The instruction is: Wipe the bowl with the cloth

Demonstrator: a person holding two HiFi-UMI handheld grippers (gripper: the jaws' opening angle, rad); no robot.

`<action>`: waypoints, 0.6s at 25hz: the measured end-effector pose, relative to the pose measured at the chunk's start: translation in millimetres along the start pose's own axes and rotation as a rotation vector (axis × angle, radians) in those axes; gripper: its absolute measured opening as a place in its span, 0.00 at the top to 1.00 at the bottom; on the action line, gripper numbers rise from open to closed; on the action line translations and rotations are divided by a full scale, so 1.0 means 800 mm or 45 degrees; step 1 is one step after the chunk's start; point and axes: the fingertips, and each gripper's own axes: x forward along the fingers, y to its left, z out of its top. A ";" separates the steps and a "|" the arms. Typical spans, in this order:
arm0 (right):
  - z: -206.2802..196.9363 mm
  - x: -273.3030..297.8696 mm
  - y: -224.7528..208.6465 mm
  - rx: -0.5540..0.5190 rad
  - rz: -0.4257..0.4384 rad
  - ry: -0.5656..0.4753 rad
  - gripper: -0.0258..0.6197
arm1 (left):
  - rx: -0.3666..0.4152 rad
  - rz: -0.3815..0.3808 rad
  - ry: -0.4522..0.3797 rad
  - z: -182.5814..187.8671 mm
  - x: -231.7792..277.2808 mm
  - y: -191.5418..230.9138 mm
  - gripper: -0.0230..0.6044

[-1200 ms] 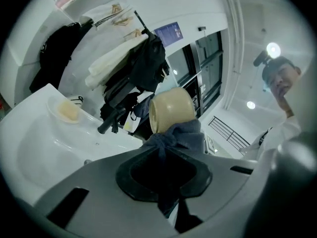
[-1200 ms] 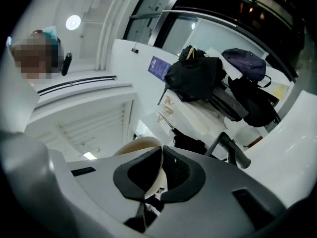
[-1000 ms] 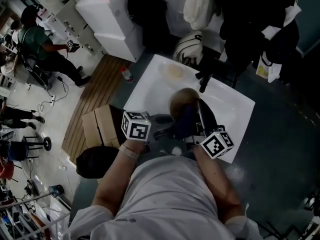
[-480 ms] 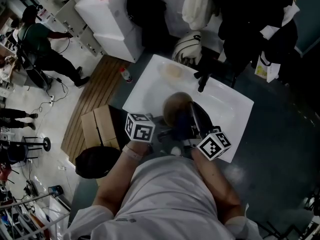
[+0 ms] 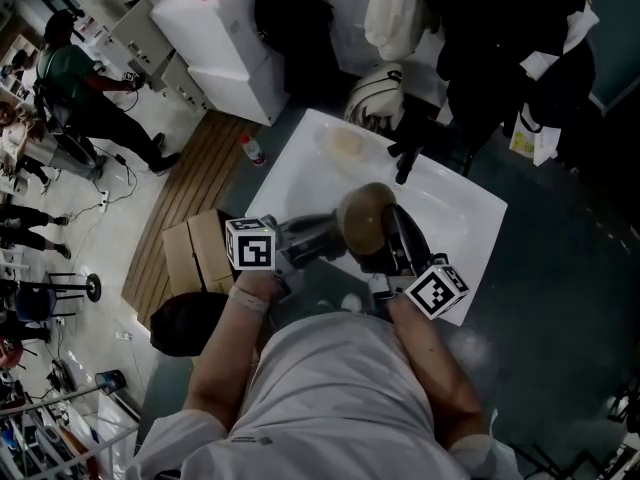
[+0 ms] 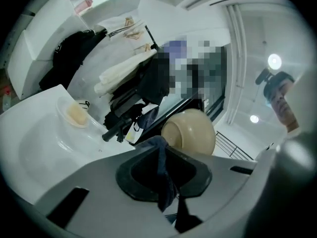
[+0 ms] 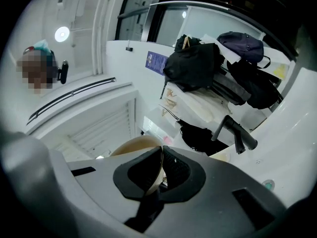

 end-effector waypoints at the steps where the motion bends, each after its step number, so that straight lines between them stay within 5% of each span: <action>1: -0.003 -0.001 -0.002 0.019 0.002 0.011 0.91 | -0.004 -0.016 -0.031 0.009 -0.006 -0.001 0.89; 10: -0.038 0.005 0.004 0.257 0.116 0.098 0.91 | -0.108 -0.195 -0.291 0.066 -0.030 -0.015 0.89; 15: -0.028 0.010 0.016 0.367 0.181 0.025 0.91 | -0.219 -0.343 -0.383 0.069 -0.029 -0.027 0.89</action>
